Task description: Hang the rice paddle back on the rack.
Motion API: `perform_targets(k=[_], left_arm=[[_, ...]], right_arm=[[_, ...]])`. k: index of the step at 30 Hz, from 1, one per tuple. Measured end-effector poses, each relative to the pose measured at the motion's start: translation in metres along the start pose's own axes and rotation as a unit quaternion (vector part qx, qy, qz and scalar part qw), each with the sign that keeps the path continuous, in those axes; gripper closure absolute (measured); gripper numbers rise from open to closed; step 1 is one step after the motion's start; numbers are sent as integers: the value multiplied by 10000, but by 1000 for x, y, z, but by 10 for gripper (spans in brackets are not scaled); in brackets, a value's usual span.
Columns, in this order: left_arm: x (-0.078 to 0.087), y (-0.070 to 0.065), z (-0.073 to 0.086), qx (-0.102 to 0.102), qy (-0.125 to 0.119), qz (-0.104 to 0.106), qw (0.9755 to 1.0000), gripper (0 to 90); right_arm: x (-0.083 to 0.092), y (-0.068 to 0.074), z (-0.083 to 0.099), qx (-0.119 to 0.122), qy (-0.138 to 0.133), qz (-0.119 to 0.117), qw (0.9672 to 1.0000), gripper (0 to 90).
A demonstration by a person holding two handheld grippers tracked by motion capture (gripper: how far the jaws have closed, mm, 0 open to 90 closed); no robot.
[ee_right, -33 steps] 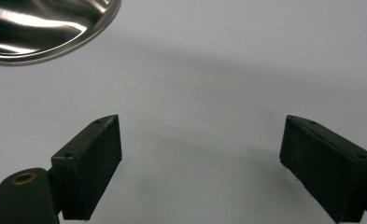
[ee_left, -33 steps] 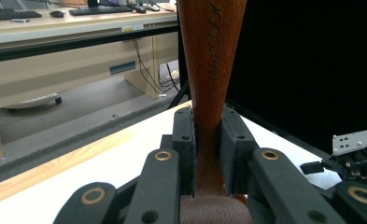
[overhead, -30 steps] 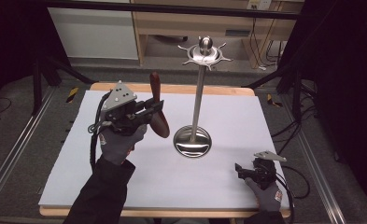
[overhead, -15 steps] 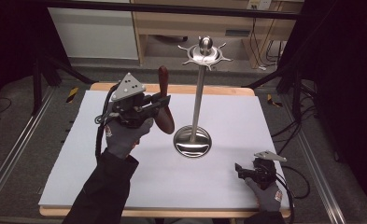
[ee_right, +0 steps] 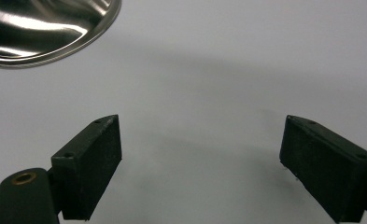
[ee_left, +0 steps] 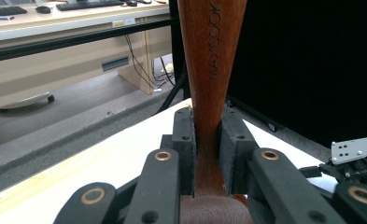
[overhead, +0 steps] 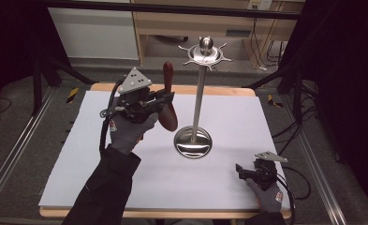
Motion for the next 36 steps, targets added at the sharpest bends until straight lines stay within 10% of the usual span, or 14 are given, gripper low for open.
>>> perform_targets(k=[36], left_arm=[[-25,-2,-12,-114,262,17,9996,774]], right_arm=[[0,-1,0,-57,-29,-12,10000,131]])
Point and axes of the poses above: each handheld gripper's, and its own axes: x roughly backward along the jaws, z roughly out of its underside, y roughly to its left, the point moved 1 cm from there along -x, roughly forward along the jaws, and after that the axes turned 4 degrees about -y, right-handed, at the moved point
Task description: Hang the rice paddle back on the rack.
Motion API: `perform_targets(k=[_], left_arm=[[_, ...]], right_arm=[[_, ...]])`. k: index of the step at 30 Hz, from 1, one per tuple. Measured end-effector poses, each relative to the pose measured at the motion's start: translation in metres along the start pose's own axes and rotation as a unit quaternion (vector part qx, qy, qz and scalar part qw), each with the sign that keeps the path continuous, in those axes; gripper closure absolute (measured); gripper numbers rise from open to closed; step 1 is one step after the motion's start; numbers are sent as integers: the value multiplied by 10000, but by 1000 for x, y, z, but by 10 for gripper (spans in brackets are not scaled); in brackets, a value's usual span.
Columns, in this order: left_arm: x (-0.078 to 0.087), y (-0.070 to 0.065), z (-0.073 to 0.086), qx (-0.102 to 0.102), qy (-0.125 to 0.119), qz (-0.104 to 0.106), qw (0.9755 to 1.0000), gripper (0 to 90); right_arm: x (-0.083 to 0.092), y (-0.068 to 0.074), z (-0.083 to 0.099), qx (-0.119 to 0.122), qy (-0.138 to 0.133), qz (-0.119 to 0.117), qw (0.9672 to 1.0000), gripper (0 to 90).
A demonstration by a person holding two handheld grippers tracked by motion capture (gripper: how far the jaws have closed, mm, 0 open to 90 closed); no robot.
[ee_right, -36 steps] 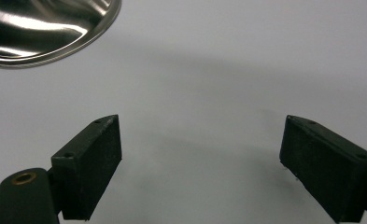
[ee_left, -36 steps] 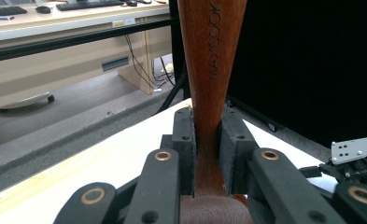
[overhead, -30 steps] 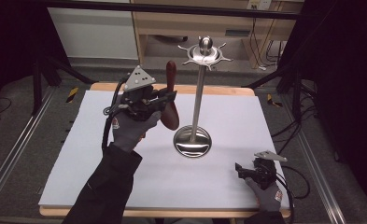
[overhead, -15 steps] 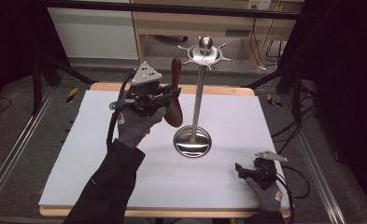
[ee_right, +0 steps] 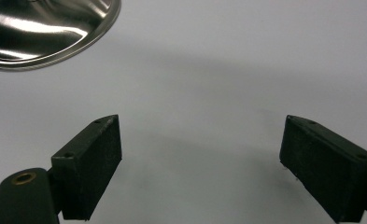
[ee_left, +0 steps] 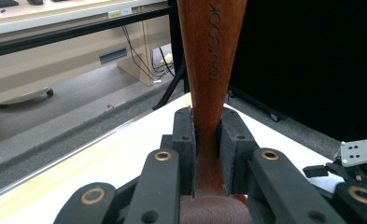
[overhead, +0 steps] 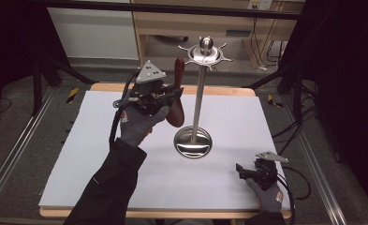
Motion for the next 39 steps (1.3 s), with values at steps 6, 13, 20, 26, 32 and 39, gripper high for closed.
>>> perform_targets(k=[6,13,20,26,32,39], left_arm=[[-2,2,-2,6,41,-1,10000,774],[-7,2,-3,9,76,21,10000,774],[-12,2,-3,0,121,29,9999,774],[-16,2,-4,51,115,23,9999,774],[-21,1,-5,32,115,28,9999,774],[-25,0,-3,70,67,26,10000,774]], right_arm=[[0,0,0,4,15,-7,10000,131],[0,-1,1,5,18,-10,10000,131],[0,-1,1,-7,6,-9,10000,131],[0,-1,0,-10,15,-20,10000,131],[1,-1,0,-42,14,-29,10000,131],[1,-1,0,-47,14,-32,10000,131]])
Point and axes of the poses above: each handheld gripper's, and its own axes: x roughly backward along the jaws, z roughly out of its underside, y roughly to its left, the point moved 1 cm from there along -x, roughly forward along the jaws, and after that the axes turned 4 degrees about -y, right-handed, at the moved point
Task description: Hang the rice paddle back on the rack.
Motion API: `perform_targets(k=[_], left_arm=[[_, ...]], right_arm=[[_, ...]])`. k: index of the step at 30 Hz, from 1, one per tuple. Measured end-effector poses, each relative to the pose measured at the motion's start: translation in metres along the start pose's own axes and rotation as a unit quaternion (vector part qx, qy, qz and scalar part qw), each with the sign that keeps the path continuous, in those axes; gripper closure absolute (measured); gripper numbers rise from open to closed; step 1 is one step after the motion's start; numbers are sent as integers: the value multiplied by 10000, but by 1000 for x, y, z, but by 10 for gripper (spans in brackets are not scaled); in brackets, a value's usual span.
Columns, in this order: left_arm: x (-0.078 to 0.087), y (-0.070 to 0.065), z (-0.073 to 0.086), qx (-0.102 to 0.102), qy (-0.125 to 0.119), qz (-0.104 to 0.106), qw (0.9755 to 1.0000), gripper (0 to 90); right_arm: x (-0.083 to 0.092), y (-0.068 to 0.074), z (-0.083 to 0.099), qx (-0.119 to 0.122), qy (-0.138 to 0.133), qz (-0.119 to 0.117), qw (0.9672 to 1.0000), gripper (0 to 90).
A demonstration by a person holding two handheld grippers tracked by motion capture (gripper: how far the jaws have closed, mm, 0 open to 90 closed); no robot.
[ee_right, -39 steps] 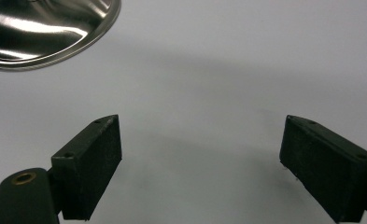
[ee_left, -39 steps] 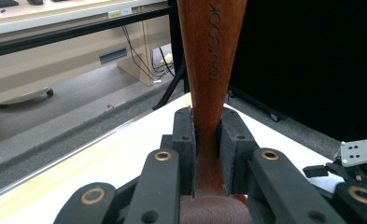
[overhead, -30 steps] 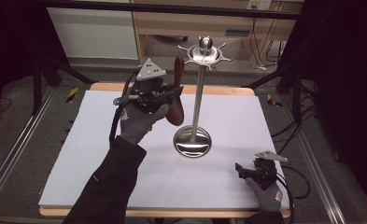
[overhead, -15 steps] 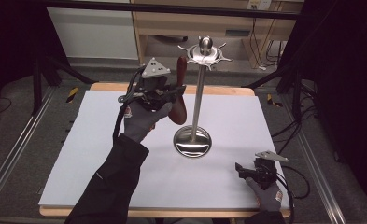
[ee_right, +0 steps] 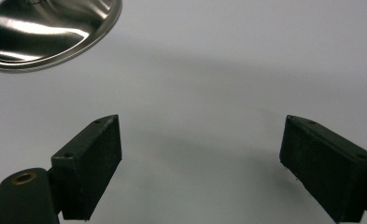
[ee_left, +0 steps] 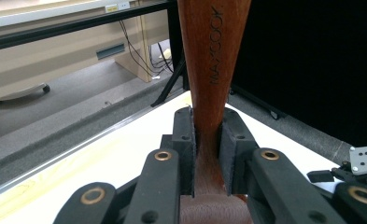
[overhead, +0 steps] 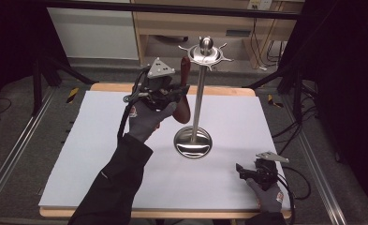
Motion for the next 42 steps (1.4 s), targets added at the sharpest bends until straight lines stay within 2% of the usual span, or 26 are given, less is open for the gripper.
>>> perform_targets(k=[11,17,20,24,31,35,42], left_arm=[[-3,-2,4,-11,-184,-88,9998,770],[-5,-2,6,81,-231,-114,9996,766],[-5,-3,7,62,-275,-171,9995,758],[-3,-4,10,-19,-302,-173,9994,687],[11,-3,15,-77,-503,-170,9986,546],[22,-2,24,-75,-649,-114,9978,467],[39,3,43,-148,-626,-232,9977,405]], right_arm=[[0,0,0,20,-13,4,10000,131],[0,0,0,10,-10,6,10000,131],[-1,0,0,56,8,16,10000,131],[-1,0,0,63,-5,9,10000,131],[0,0,0,34,3,12,10000,131],[0,0,0,30,-7,27,10000,127],[0,0,0,45,-11,48,10000,123]])
Point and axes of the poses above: each handheld gripper's, and its own axes: x roughly backward along the jaws, z roughly out of its underside, y roughly to its left, the point moved 1 cm from there along -x, roughly forward along the jaws, and after that the axes turned 4 degrees about -y, right-handed, at the moved point
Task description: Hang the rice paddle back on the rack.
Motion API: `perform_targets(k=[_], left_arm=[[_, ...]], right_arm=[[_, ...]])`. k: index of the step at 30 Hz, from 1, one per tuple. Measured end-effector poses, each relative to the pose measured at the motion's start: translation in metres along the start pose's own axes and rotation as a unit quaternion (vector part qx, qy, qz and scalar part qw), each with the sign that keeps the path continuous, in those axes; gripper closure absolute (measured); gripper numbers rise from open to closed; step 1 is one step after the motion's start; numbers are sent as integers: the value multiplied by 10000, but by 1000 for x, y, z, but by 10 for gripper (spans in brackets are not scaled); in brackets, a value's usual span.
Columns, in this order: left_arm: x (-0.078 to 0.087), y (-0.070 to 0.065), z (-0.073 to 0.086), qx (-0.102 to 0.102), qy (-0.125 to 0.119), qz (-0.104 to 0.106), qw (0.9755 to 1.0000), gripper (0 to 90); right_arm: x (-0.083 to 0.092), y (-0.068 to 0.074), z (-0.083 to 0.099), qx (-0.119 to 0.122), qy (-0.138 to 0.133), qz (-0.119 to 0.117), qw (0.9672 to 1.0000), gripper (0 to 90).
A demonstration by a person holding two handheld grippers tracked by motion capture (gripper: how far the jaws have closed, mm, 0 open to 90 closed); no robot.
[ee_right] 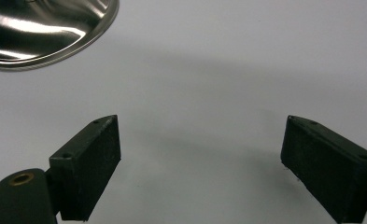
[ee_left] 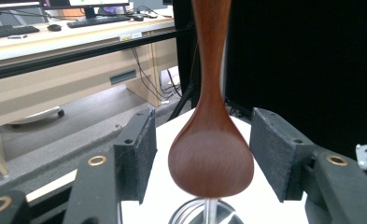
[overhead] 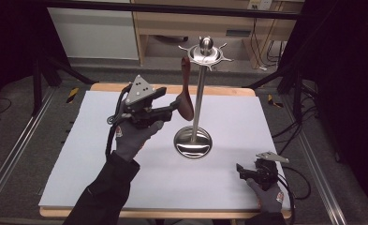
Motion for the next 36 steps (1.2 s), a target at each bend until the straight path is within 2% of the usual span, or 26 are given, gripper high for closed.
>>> perform_targets(k=[1,2,6,7,8,11,15,17,23,24,29,36], left_arm=[[2,1,3,-14,4,-10,10000,401],[3,1,5,-32,12,-28,10000,392],[10,8,20,-350,-41,-125,9993,364],[12,7,25,-179,28,-97,9998,358],[14,7,31,-104,50,-120,9999,356],[19,12,47,9,150,-194,9997,337],[25,20,72,66,318,-304,9990,323],[28,25,84,109,393,-366,9985,314],[39,36,115,260,460,-531,9972,305],[41,37,120,294,492,-547,9969,303],[53,44,146,388,636,-640,9952,297],[73,57,185,582,883,-877,9905,291]], right_arm=[[0,0,0,23,-3,14,10000,122],[0,1,0,-51,6,16,10000,121],[0,-1,0,-33,-3,28,10000,117],[0,-1,1,-32,0,33,10000,117],[0,-1,1,-32,4,37,10000,117],[0,-1,1,-28,2,44,10000,114],[0,-2,1,11,-7,55,10000,111],[0,-1,1,-59,7,78,10000,108],[0,-1,2,-84,-7,106,9999,102],[0,-2,2,-28,-15,115,9999,101],[0,-3,3,-50,-12,154,9999,98],[0,-5,3,-66,4,210,9998,94]])
Point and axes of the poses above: each handheld gripper's, and its own axes: x roughly backward along the jaws, z roughly out of its underside, y roughly to its left, the point moved 1 cm from there along -x, roughly forward along the jaws, and after that the axes turned 4 degrees about -y, right-handed, at the moved point
